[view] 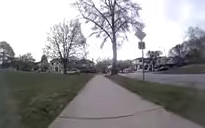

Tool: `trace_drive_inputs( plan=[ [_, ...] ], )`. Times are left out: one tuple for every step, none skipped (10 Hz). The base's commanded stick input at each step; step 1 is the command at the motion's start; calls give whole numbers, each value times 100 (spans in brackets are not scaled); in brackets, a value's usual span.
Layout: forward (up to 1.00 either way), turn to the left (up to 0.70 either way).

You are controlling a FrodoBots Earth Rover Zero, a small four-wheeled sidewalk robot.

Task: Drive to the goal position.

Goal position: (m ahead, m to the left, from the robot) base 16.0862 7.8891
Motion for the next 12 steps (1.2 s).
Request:
trace_drive_inputs(
  plan=[
    [100, 2],
    [100, 3],
    [100, 5],
    [100, 30],
    [100, 31],
    [100, 17],
    [100, 4],
    [100, 0],
    [100, 0],
    [100, 0],
    [100, 0],
    [100, 0]
  ],
)
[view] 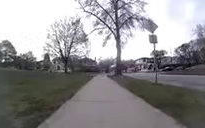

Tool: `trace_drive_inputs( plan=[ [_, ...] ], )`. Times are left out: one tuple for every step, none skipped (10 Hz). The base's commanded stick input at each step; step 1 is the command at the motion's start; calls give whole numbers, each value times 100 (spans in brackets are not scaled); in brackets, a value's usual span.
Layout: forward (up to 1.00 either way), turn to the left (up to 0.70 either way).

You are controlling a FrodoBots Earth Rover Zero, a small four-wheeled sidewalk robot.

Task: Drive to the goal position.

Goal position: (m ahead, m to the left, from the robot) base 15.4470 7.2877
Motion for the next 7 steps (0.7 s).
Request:
trace_drive_inputs(
  plan=[
    [100, 0],
    [100, 0],
    [100, 0],
    [100, 0],
    [100, 0],
    [100, 0],
    [100, 0]
  ],
)
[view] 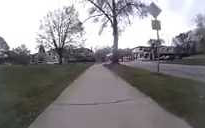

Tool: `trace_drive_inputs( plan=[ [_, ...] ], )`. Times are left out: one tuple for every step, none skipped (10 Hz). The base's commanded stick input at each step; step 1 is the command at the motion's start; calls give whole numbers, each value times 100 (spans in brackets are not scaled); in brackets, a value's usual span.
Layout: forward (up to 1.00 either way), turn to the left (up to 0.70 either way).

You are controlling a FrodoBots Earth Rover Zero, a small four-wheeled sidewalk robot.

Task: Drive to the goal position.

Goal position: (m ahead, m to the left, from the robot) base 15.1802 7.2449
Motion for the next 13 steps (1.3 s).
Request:
trace_drive_inputs(
  plan=[
    [100, 0],
    [100, 0],
    [100, 0],
    [100, 0],
    [100, 0],
    [100, 0],
    [100, 0],
    [100, 0],
    [100, 0],
    [100, 0],
    [100, 0],
    [100, 0],
    [100, 0]
  ],
)
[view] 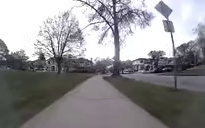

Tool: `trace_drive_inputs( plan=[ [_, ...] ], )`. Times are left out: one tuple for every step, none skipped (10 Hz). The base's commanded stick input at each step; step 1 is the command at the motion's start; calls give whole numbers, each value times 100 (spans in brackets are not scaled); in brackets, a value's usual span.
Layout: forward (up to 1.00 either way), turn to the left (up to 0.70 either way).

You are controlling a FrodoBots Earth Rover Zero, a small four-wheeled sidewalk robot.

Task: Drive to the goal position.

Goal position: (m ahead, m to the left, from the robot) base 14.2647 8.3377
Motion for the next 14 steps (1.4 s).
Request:
trace_drive_inputs(
  plan=[
    [100, 0],
    [100, 0],
    [100, 0],
    [100, 0],
    [100, 0],
    [100, 0],
    [100, 0],
    [100, 0],
    [100, 0],
    [100, 0],
    [100, 0],
    [100, 11],
    [100, 40],
    [100, 23]
  ],
)
